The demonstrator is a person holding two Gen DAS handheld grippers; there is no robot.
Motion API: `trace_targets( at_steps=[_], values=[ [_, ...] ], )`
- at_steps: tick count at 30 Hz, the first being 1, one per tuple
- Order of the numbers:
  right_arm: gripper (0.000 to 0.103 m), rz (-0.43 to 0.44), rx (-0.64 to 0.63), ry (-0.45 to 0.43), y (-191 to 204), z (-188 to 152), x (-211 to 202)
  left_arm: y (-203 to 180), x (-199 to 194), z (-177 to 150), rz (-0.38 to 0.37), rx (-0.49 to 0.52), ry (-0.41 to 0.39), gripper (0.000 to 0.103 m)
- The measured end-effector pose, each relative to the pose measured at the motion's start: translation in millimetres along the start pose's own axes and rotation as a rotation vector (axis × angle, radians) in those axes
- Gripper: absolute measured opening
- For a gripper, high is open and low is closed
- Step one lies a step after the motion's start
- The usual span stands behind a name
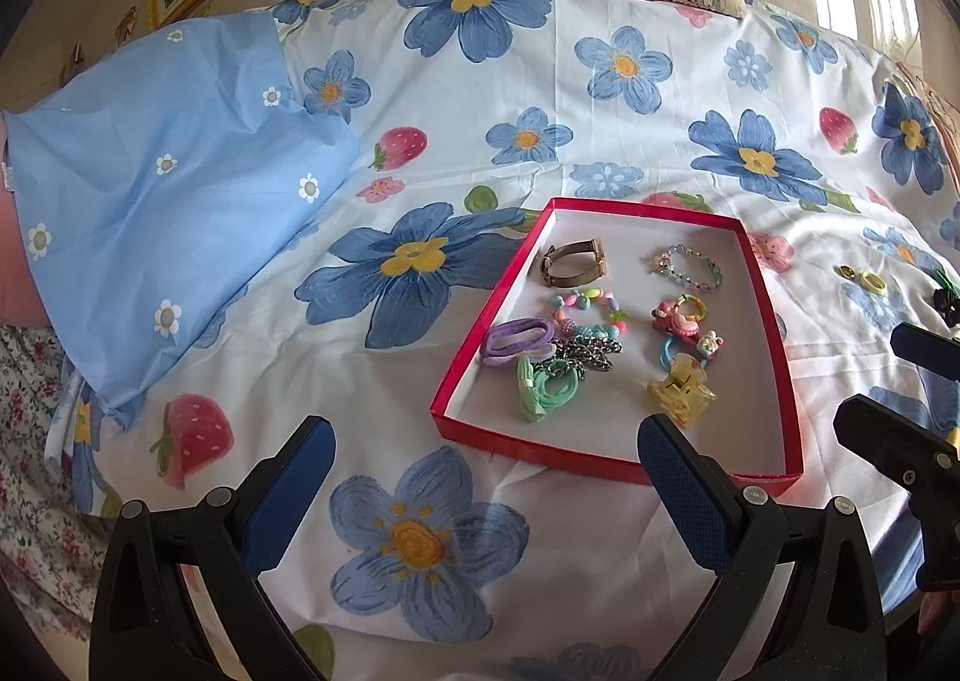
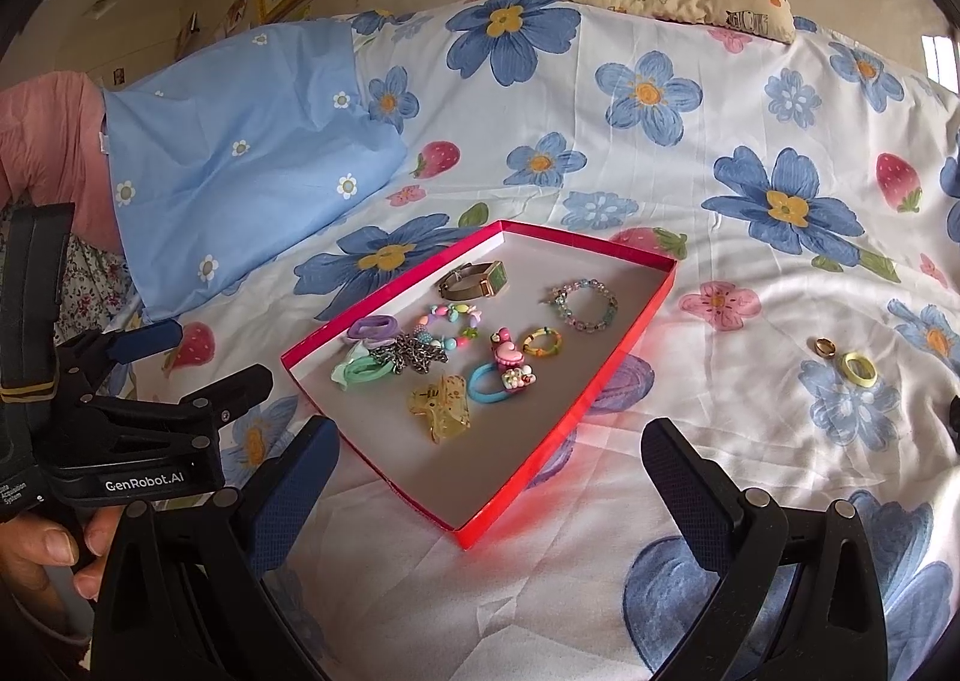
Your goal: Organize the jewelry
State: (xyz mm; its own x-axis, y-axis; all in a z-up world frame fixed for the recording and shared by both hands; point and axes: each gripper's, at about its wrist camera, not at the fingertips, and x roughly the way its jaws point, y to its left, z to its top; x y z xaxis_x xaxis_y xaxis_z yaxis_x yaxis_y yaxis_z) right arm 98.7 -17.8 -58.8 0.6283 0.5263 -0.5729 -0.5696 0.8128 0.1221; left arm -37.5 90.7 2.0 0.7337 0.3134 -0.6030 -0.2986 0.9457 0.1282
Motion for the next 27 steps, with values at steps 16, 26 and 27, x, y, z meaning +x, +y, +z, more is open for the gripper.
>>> trace_targets(
  at_steps=[16,26,27],
  values=[
    [0.102,0.006,0.002,-0.005,2.2,1.5,0.4,-3.3,2.2,-0.4,-0.005,0.006,-0.001,0.102],
    [0.102,0.006,0.001,-0.002,4.6,2.1,0.7,-4.1,1.7,-1.2,-0.004,0.013,-0.004,0.102],
    [0.102,0.006,0.002,-0.002,3.5,1.8,0.6,-4.3,1.6,-1.2,-0.005,0.013,-0.003,0.102]
  ],
)
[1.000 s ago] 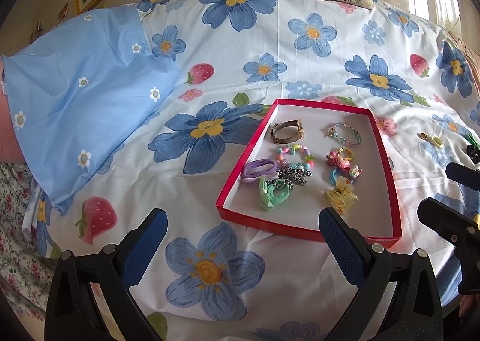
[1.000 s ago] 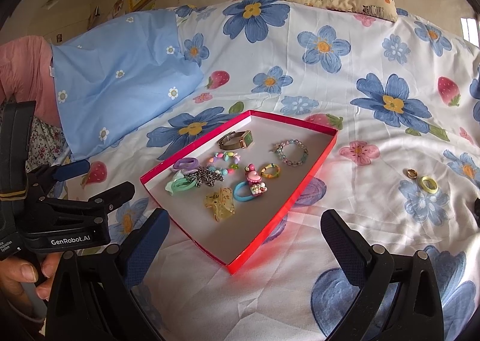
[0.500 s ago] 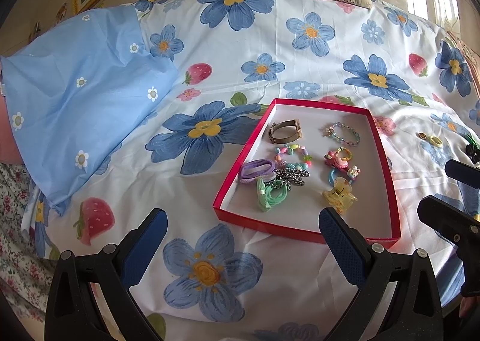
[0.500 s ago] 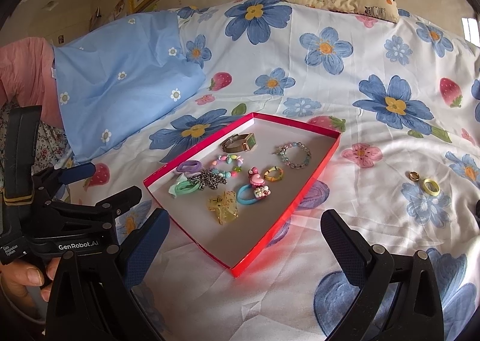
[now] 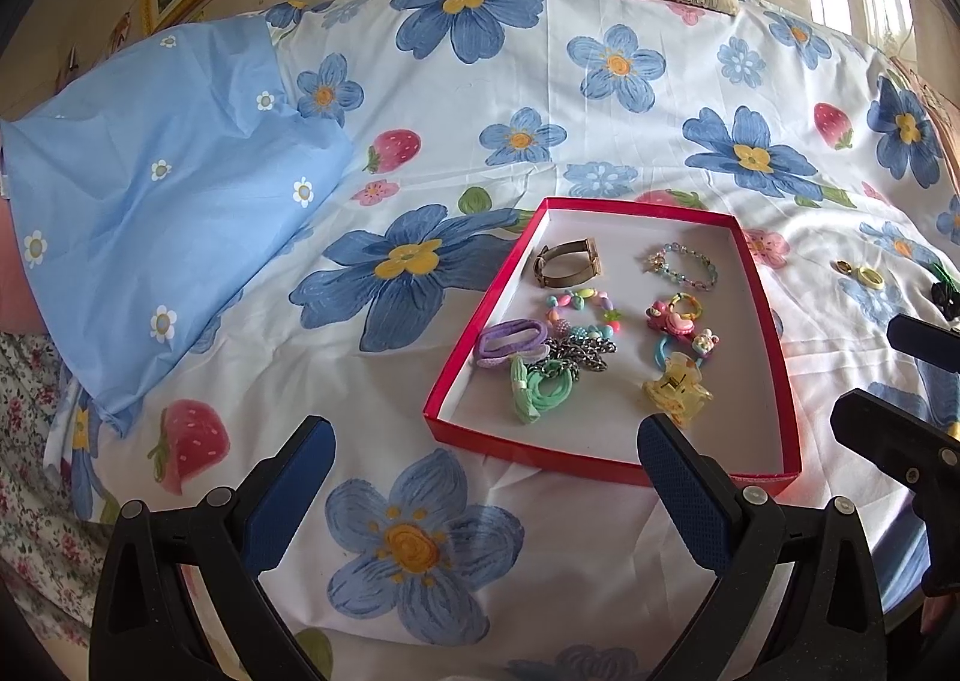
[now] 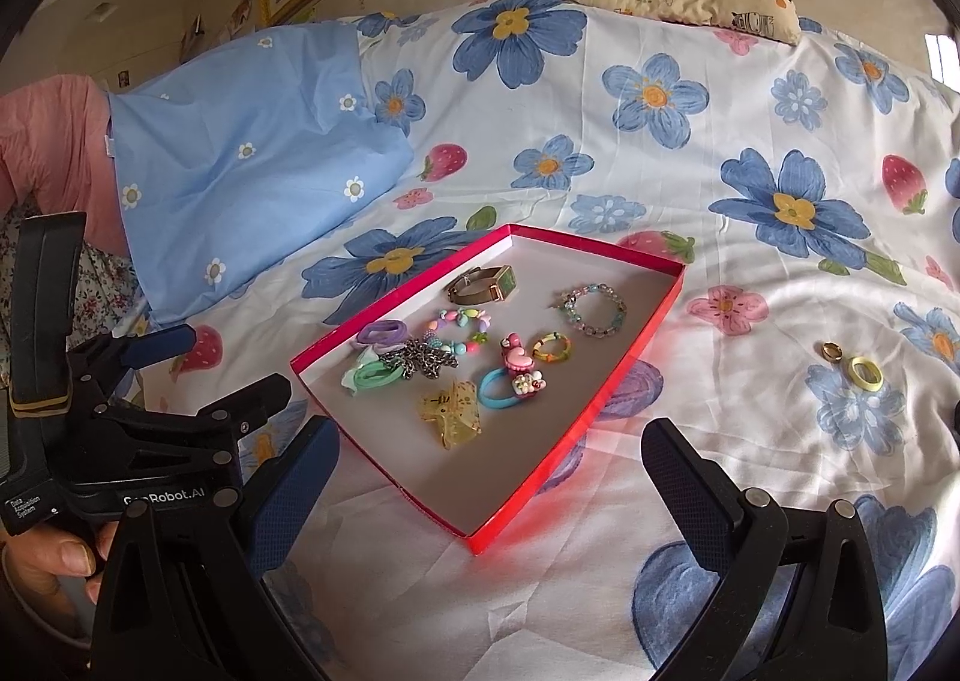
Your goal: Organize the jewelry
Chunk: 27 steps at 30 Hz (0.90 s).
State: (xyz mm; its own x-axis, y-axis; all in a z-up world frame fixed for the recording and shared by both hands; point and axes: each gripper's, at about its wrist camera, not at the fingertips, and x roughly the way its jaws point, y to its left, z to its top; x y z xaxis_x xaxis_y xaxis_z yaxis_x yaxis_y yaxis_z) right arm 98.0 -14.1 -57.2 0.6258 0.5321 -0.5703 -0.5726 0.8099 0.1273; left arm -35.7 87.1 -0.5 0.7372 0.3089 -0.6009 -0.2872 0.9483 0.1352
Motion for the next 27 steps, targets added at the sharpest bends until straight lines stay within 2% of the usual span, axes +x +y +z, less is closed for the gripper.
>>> trace_targets(
  at_steps=[27],
  values=[
    [0.102,0.002,0.002,0.002,2.7,0.4,-0.3,-0.6,-0.9,0.2,-0.004,0.002,0.003,0.102]
  ],
)
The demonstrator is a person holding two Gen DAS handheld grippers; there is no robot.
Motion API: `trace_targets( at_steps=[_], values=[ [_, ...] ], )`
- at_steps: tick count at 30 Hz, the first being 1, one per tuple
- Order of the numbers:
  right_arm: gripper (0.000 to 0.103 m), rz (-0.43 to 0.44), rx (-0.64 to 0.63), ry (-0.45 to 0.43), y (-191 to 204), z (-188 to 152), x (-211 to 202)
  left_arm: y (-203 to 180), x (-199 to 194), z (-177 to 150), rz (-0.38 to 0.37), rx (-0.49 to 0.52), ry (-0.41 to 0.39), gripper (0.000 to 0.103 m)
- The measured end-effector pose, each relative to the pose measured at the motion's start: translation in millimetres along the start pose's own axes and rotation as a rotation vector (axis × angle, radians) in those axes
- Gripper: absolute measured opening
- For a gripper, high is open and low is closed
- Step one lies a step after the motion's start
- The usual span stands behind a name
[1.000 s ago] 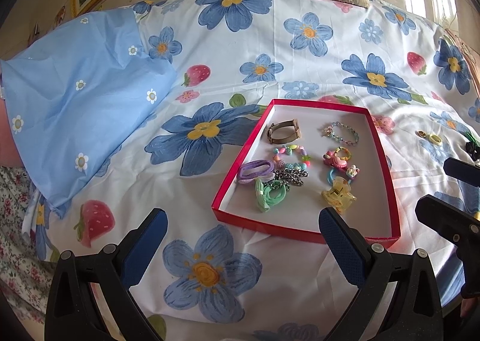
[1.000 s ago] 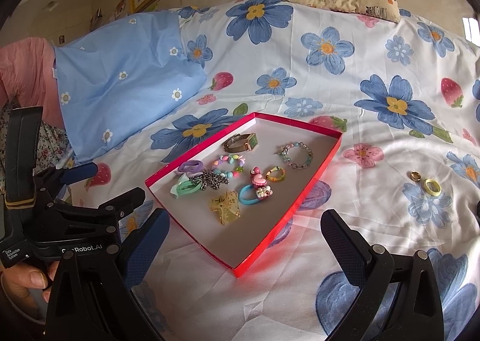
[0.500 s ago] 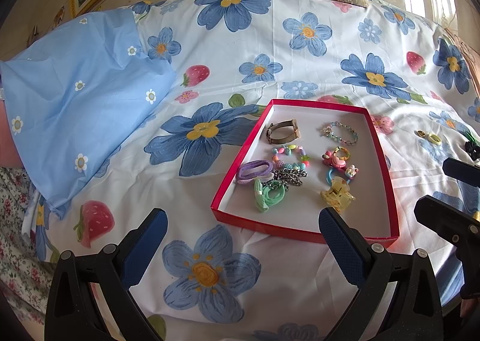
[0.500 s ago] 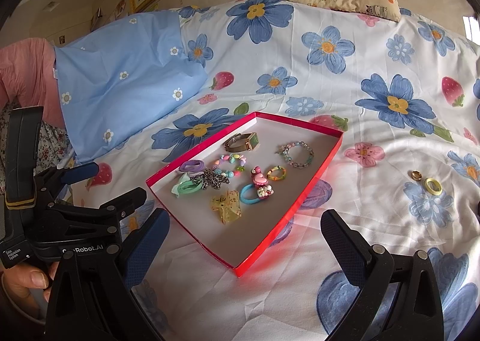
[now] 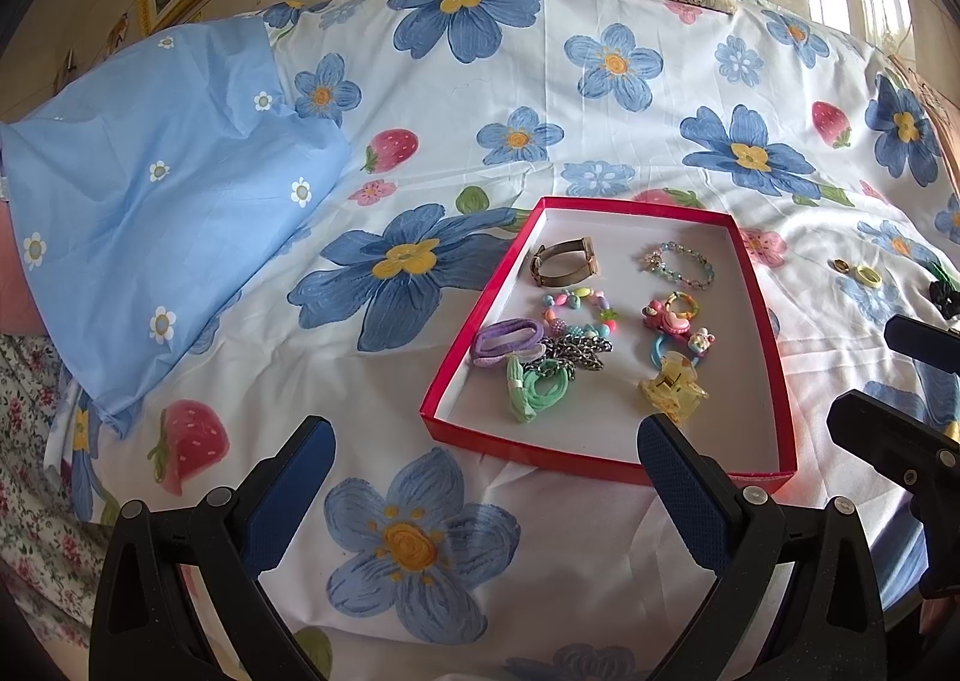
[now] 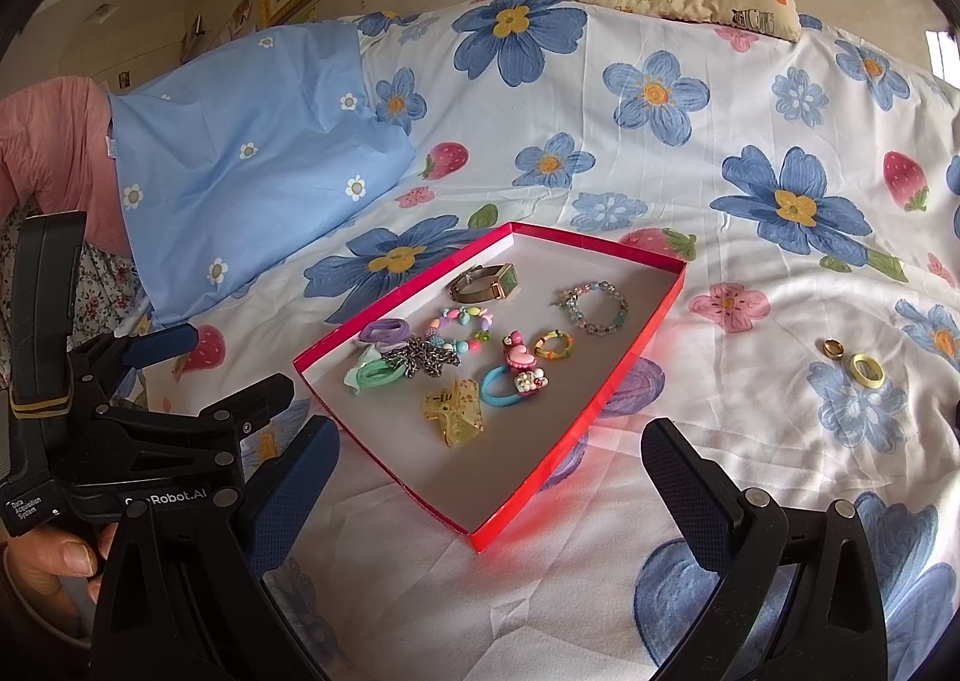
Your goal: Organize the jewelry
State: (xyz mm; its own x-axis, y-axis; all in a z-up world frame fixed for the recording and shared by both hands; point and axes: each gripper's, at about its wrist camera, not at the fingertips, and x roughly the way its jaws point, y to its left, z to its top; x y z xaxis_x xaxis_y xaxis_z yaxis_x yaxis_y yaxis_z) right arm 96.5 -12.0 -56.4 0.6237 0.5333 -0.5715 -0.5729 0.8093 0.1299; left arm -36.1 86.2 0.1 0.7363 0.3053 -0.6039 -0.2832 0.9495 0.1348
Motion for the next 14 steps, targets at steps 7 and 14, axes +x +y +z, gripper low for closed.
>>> trace_targets(
  at_steps=[7,14],
  values=[
    [0.102,0.001,0.001,0.003,1.2,-0.7,1.5,-0.2,-0.2,0.6,-0.001,0.000,0.002,0.102],
    [0.102,0.002,0.003,0.004,1.2,-1.4,1.5,0.0,0.0,0.8,-0.001,0.000,0.002,0.102]
  ],
)
